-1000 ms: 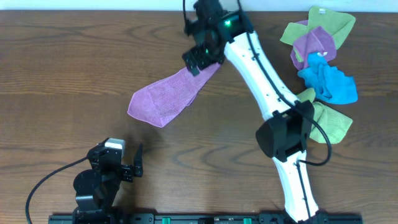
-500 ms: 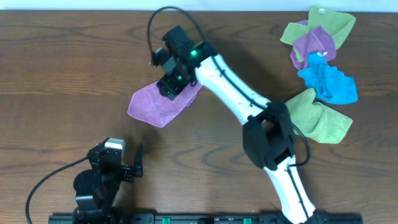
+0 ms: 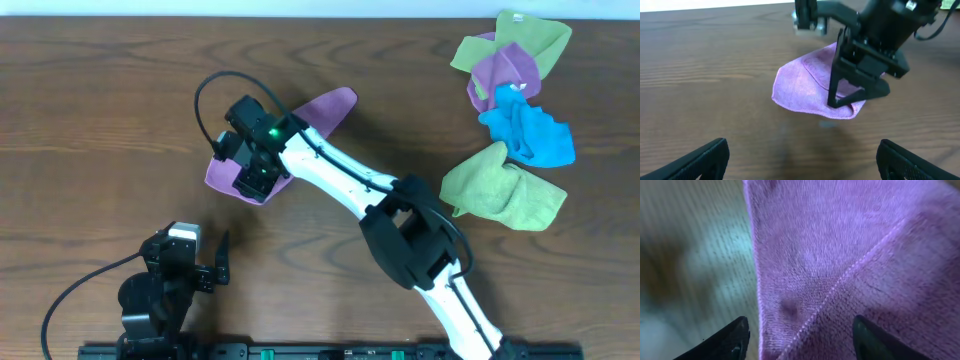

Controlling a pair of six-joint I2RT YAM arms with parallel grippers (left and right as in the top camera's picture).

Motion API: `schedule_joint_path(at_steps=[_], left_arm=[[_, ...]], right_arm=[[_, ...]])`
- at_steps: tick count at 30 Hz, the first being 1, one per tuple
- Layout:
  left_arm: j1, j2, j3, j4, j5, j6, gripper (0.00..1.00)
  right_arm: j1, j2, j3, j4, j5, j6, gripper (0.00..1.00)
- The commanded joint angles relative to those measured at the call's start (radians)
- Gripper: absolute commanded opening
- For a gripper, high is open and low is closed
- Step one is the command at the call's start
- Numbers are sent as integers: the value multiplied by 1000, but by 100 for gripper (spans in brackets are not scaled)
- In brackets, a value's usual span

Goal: Fold the cloth

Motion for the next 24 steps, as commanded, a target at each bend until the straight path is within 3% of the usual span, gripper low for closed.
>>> schedule_joint_path(at_steps=[1, 3, 10, 13, 24], left_arm=[[6, -8, -20, 1, -7, -12, 95], [6, -8, -20, 1, -7, -12, 95], [6, -8, -20, 1, -7, -12, 95], [6, -8, -20, 1, -7, -12, 95], [6, -7, -20, 1, -7, -12, 96]], right_arm=[[8, -8, -34, 21, 79, -16, 63], [8, -8, -45, 33, 101, -15, 57], [5, -8, -45, 57, 145, 5, 13], [5, -9, -32, 63, 144, 36, 2], [-18, -9, 243, -40, 146, 67, 1]])
